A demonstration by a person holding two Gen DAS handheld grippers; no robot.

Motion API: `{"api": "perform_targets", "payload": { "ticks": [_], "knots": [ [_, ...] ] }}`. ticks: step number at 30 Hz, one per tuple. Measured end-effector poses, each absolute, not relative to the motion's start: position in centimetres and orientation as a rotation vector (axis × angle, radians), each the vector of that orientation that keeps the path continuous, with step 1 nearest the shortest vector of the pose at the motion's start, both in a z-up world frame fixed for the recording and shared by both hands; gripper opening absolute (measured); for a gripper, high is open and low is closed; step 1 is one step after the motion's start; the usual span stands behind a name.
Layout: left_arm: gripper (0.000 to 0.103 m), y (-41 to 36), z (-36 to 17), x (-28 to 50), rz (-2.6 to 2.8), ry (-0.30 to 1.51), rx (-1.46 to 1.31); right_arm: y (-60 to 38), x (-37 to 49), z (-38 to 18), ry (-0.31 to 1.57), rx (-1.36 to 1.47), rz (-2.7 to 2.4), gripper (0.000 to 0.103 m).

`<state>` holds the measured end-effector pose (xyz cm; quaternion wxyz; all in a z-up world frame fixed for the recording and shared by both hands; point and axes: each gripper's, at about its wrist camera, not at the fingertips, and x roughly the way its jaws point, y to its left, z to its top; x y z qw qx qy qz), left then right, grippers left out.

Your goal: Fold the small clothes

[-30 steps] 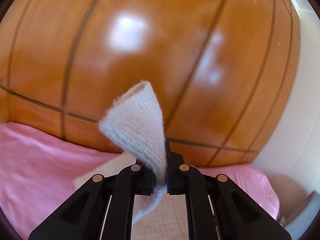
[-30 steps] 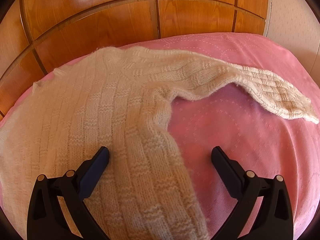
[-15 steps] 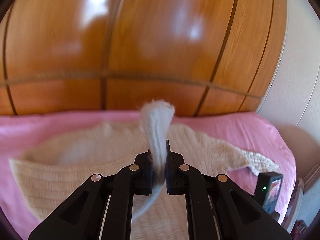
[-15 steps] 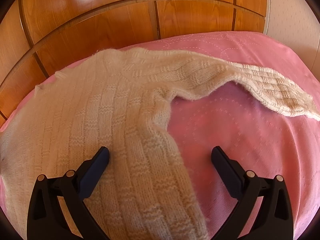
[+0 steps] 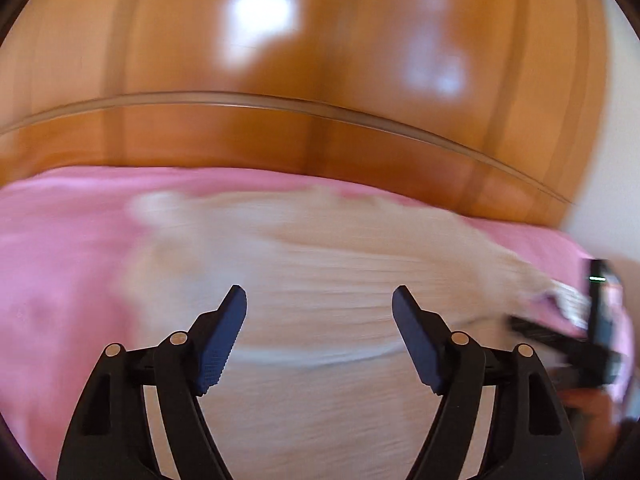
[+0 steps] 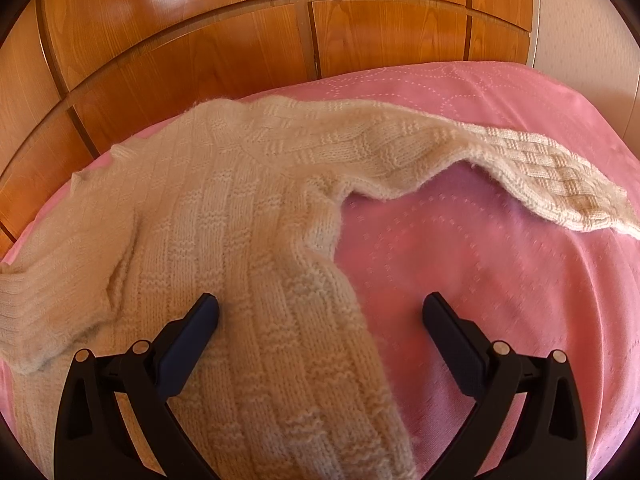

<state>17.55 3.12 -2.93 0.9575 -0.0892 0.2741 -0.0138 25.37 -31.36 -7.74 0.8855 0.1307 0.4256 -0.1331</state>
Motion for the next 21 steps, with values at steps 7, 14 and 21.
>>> {"api": "perform_targets", "payload": {
  "ticks": [7,14,21],
  "knots": [
    [0.074,11.5,-7.4,15.6,0.168,0.646,-0.469,-31.4,23.4,-5.4,0.742,0.316,-0.246,0.101],
    [0.074,12.4,-8.8,16.6,0.141,0.715,-0.525,-26.6,25.9,-2.7,0.799,0.291,-0.015,0.082],
    [0.076,13.2,-9.0,16.0,0.108,0.693,-0.591,-24.3,31.1,-5.5,0.95,0.38,0.061,0.04]
  ]
}}
